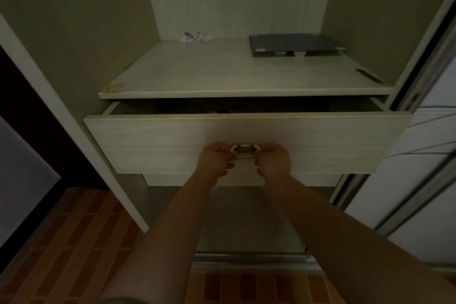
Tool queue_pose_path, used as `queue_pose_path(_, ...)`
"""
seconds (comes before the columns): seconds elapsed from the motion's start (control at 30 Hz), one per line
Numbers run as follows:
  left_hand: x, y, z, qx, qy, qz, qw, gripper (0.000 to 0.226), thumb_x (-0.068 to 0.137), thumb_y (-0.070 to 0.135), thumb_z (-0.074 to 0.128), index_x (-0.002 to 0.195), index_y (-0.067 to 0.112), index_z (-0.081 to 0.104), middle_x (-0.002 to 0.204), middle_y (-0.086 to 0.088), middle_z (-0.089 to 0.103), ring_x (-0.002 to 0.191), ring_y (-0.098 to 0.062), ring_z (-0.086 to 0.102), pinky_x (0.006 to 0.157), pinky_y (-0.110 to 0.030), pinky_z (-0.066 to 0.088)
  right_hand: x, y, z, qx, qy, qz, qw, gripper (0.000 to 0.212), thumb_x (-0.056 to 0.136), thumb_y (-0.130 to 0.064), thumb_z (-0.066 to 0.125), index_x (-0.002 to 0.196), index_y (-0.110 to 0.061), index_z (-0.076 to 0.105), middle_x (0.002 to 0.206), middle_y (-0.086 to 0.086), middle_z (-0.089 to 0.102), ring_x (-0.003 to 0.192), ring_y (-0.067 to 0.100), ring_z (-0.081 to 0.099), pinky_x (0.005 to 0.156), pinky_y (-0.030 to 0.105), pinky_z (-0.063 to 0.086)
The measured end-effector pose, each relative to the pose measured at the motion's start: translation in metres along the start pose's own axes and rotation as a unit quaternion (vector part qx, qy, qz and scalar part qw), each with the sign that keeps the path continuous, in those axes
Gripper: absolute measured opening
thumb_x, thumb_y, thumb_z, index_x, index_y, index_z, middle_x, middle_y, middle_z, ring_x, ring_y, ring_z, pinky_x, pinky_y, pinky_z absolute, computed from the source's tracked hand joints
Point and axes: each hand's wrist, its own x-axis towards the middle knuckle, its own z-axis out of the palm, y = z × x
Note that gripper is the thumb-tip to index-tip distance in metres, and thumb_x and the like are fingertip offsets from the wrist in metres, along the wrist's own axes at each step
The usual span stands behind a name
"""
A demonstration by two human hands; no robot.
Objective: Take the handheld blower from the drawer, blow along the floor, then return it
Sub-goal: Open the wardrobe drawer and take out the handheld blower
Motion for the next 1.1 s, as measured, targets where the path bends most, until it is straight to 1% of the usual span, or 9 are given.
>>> queue_pose_path(0.13, -0.021, -0.007, -0.006, 0.025, -0.003, 0.012, 1.000, 0.017, 0.079, 0.013, 0.073, 0.093, 0.012, 0.063, 0.074, -0.002, 0.064, 0.056, -0.012, 0.060, 0.047, -0.021, 0.041, -0.011, 0.016, -0.008, -0.018, 0.007, -0.007, 1.000, 0.021, 0.077, -0.018, 0.064, 0.065, -0.033, 0.054, 0.094, 0.014, 0.072, 0.090, 0.036, 0.069, 0.083, 0.055, 0.056)
queue_pose_path(0.37, -0.057, -0.023, -0.014, 0.024, 0.000, 0.045, 0.999, 0.016, 0.079, 0.014, 0.075, 0.077, 0.015, 0.059, 0.071, -0.003, 0.065, 0.042, -0.004, 0.060, 0.035, -0.013, 0.039, -0.055, 0.021, -0.025, -0.017, 0.015, -0.017, 1.000, 0.023, 0.080, -0.020, 0.067, 0.066, -0.032, 0.054, 0.086, 0.010, 0.071, 0.088, 0.035, 0.070, 0.081, 0.054, 0.057)
queue_pose_path(0.5, -0.076, -0.030, -0.019, 0.044, -0.004, 0.056, 0.997, 0.014, 0.079, 0.014, 0.076, 0.078, 0.014, 0.062, 0.080, -0.007, 0.067, 0.053, -0.012, 0.063, 0.035, -0.010, 0.038, -0.073, 0.030, -0.031, -0.021, 0.027, -0.021, 0.999, 0.020, 0.080, -0.022, 0.068, 0.067, -0.031, 0.056, 0.088, 0.011, 0.072, 0.087, 0.034, 0.070, 0.080, 0.054, 0.057)
queue_pose_path(0.67, -0.094, -0.034, -0.024, 0.072, -0.019, 0.054, 0.996, 0.011, 0.077, 0.017, 0.077, 0.080, 0.012, 0.067, 0.076, -0.007, 0.069, 0.055, -0.012, 0.065, 0.034, -0.015, 0.040, -0.092, 0.033, -0.039, -0.040, 0.044, -0.042, 0.997, 0.018, 0.079, -0.021, 0.069, 0.067, -0.030, 0.058, 0.085, 0.010, 0.072, 0.086, 0.034, 0.070, 0.079, 0.051, 0.057)
queue_pose_path(0.77, -0.102, -0.034, -0.027, 0.090, -0.026, 0.054, 0.994, 0.010, 0.077, 0.020, 0.076, 0.077, 0.015, 0.067, 0.076, -0.005, 0.070, 0.056, -0.013, 0.066, 0.038, -0.017, 0.042, -0.106, 0.027, -0.047, -0.060, 0.056, -0.061, 0.995, 0.001, 0.081, -0.021, 0.068, 0.080, -0.021, 0.069, 0.086, 0.008, 0.072, 0.086, 0.028, 0.068, 0.079, 0.042, 0.056)
queue_pose_path(0.83, -0.108, -0.029, -0.032, 0.129, -0.042, 0.068, 0.988, 0.007, 0.079, 0.023, 0.074, 0.078, 0.016, 0.071, 0.078, -0.005, 0.071, 0.060, -0.016, 0.068, 0.046, -0.021, 0.045, -0.113, 0.021, -0.057, -0.064, 0.070, -0.063, 0.993, 0.012, 0.083, -0.021, 0.063, 0.089, -0.014, 0.070, 0.086, 0.005, 0.069, 0.082, 0.022, 0.064, 0.067, 0.030, 0.050)
queue_pose_path(0.9, -0.116, -0.016, -0.038, 0.172, -0.060, 0.071, 0.981, 0.011, 0.082, 0.023, 0.069, 0.076, 0.014, 0.072, 0.081, -0.007, 0.073, 0.063, -0.020, 0.069, 0.056, -0.025, 0.048, -0.118, 0.009, -0.066, -0.043, 0.085, -0.083, 0.992, 0.015, 0.086, -0.021, 0.057, 0.088, -0.011, 0.067, 0.081, 0.004, 0.064, 0.074, 0.019, 0.057, 0.057, 0.023, 0.039)
queue_pose_path(1.0, -0.128, 0.024, -0.051, 0.209, -0.058, 0.081, 0.973, 0.019, 0.088, 0.024, 0.059, 0.083, 0.009, 0.069, 0.084, -0.009, 0.072, 0.071, -0.023, 0.069, 0.063, -0.029, 0.050, -0.120, -0.017, -0.077, -0.015, 0.107, -0.159, 0.981, 0.018, 0.089, -0.019, 0.051, 0.085, -0.007, 0.064, 0.079, 0.012, 0.062, 0.073, 0.022, 0.055, 0.059, 0.025, 0.040)
queue_pose_path(1.1, -0.135, 0.070, -0.065, 0.064, -0.087, 0.111, 0.988, 0.014, 0.093, 0.020, 0.053, 0.092, 0.012, 0.064, 0.084, -0.010, 0.064, 0.067, -0.021, 0.056, 0.057, -0.026, 0.041, -0.118, -0.049, -0.082, 0.030, 0.061, -0.211, 0.975, 0.014, 0.091, -0.020, 0.053, 0.085, -0.015, 0.065, 0.085, 0.011, 0.066, 0.082, 0.025, 0.061, 0.075, 0.036, 0.051)
